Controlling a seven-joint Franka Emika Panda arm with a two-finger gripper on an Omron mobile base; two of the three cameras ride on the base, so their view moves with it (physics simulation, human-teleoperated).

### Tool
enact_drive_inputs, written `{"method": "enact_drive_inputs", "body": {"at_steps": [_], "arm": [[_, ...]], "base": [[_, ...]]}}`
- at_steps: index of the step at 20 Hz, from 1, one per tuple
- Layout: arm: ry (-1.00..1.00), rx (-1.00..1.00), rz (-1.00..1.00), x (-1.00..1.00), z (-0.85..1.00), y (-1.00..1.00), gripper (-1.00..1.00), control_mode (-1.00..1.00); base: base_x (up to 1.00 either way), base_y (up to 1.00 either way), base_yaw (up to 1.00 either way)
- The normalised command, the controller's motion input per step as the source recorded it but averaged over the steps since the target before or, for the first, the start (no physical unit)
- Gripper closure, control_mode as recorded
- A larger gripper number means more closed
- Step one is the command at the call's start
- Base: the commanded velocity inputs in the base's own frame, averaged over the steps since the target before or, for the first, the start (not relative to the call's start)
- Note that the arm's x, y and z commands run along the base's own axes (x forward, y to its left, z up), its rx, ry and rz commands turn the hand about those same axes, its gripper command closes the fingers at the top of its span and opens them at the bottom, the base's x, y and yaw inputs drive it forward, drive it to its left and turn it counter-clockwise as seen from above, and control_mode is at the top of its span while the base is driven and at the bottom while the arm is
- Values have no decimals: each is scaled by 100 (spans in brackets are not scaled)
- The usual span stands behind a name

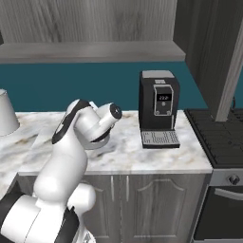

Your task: Pick the kettle from the cabinet and place it on a stove burner. Then pick the pot from the counter and place it on another stove burner. Finally, turn both burners on.

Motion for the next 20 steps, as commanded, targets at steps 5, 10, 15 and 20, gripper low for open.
{"method": "enact_drive_inputs", "body": {"at_steps": [5,10,15,20], "arm": [[0,-3,0,18,-18,0,-100,-100],[0,-3,0,15,-21,-1,-100,-100],[0,-2,0,15,-16,-3,-100,-100],[0,-1,-3,15,-11,-6,-100,-100]], "base": [[0,0,0],[0,0,0],[0,0,0],[0,0,0]]}}
